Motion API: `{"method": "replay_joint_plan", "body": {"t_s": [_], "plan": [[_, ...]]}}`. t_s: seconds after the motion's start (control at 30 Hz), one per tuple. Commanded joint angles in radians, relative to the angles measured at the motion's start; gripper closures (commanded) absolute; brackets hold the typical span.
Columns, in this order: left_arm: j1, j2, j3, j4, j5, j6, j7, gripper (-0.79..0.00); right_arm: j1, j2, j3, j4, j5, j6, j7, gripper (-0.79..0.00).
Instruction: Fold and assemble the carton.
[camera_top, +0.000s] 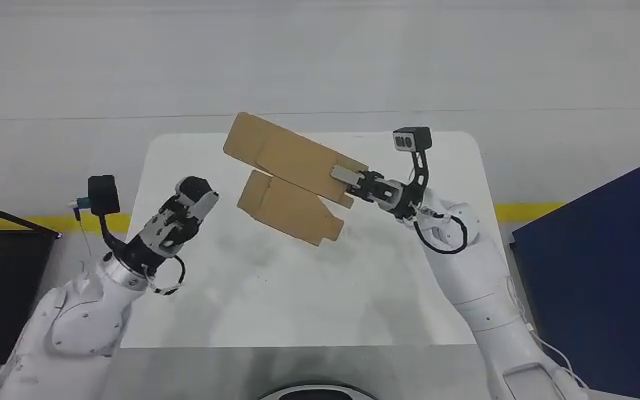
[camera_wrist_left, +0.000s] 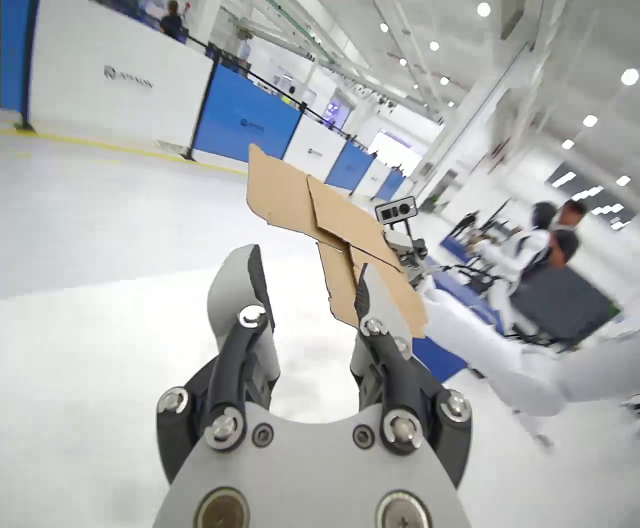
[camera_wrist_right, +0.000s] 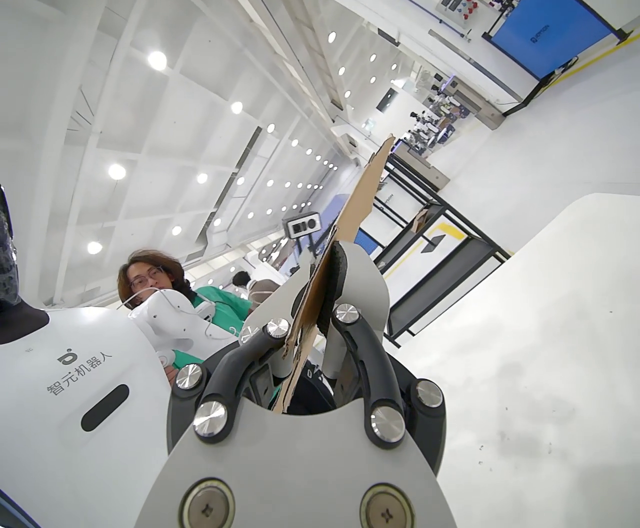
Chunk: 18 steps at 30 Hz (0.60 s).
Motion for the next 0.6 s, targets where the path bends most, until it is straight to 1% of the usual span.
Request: {"method": "replay_joint_plan", "body": {"t_s": [0.0,0.07,0.17,0.23,0.27,0.3,0.47,0.57], "plan": [[-0.038,0.002,0.028,0.055,-0.16,-0.045,-0.106,-0.296,-0.003,0.001,0.0,-0.004,-0.004,-0.001,0.002,0.0],[-0.071,0.004,0.054,0.1,-0.24,-0.082,-0.197,-0.317,-0.007,0.002,-0.001,-0.008,-0.005,0.0,0.005,0.0],[-0.113,0.006,0.085,0.138,-0.309,-0.129,-0.305,-0.326,-0.01,0.003,-0.003,-0.014,-0.012,0.004,0.004,0.0],[-0.137,0.008,0.099,0.157,-0.313,-0.14,-0.362,-0.379,-0.011,0.004,-0.006,-0.016,-0.014,0.008,0.001,0.0],[-0.148,0.008,0.104,0.169,-0.317,-0.134,-0.367,-0.413,-0.012,0.004,-0.007,-0.018,-0.017,0.009,0.002,0.0],[-0.158,0.006,0.112,0.177,-0.329,-0.128,-0.365,-0.391,-0.012,0.004,-0.008,-0.021,-0.02,0.01,0.0,0.0],[-0.203,0.001,0.148,0.213,-0.351,-0.115,-0.37,-0.372,-0.018,0.006,-0.012,-0.04,-0.038,0.013,-0.008,0.0],[-0.221,-0.002,0.167,0.228,-0.361,-0.117,-0.379,-0.323,-0.022,0.007,-0.012,-0.051,-0.045,0.014,-0.012,0.0]]}}
